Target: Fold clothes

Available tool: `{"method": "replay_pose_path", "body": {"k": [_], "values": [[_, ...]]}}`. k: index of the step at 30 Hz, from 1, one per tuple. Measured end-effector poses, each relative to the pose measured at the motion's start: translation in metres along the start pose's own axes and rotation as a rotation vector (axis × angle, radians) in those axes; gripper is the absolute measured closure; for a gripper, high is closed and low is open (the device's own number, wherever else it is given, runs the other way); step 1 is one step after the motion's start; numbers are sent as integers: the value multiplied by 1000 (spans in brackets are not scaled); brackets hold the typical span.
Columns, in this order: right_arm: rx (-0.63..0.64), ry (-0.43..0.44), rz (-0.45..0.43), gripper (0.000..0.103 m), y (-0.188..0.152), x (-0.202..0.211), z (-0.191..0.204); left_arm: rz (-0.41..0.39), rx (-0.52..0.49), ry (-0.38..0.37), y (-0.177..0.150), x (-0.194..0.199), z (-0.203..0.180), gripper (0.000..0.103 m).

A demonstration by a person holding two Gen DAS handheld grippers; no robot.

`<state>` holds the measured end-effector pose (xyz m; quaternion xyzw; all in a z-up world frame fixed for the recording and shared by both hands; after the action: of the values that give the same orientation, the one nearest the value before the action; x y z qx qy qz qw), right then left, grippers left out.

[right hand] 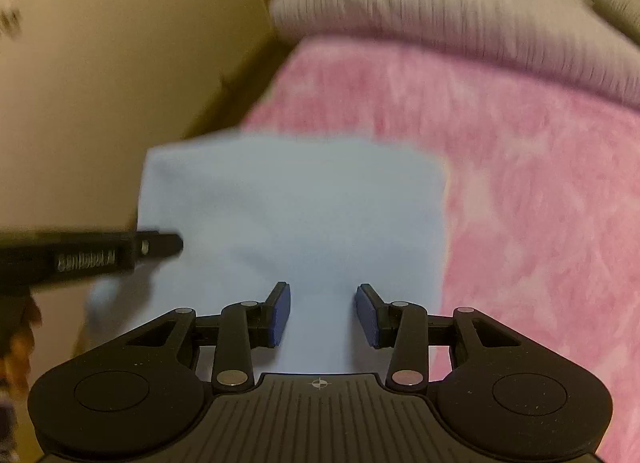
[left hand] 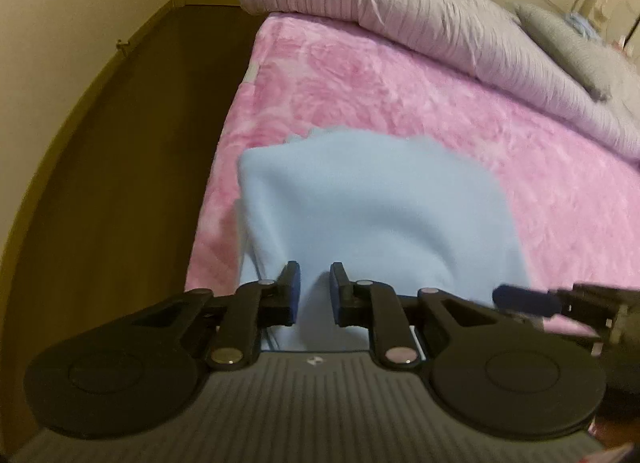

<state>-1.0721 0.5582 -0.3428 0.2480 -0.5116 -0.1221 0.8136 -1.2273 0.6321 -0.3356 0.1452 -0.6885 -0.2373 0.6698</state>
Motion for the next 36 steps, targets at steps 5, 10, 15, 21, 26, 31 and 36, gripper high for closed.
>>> {"method": "replay_pose_path", "body": {"k": [5, 10, 15, 21, 26, 31, 36], "values": [[-6, 4, -40, 61, 20, 21, 3, -64, 12, -32, 26, 20, 4, 91], [4, -54, -100, 61, 47, 8, -21, -9, 7, -27, 51, -19, 2, 90], [13, -37, -17, 61, 40, -23, -43, -23, 46, -23, 43, 1, 2, 88], [11, 20, -44, 61, 30, 39, -20, -41, 93, -18, 33, 26, 2, 88], [53, 77, 62, 61, -26, 55, -8, 24, 133, 13, -17, 52, -9, 82], [82, 137, 83, 61, -42, 70, -7, 32, 153, 177, -40, 87, -25, 77], [73, 215, 24, 61, -28, 135, -15, -17, 199, 290, -45, 158, -51, 59]]}}
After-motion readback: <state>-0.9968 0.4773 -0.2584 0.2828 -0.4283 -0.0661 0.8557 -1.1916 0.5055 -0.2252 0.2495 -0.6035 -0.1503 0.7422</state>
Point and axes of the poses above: each gripper's, at about its wrist camera, not at the fingertips, and x roughly against the way its jaws point, z to its left, y to its top, the point moved 3 cm from there along -x, roughly the way its jaws point, and after that the axes turned 12 degrees about y, right-handed, at the moved point
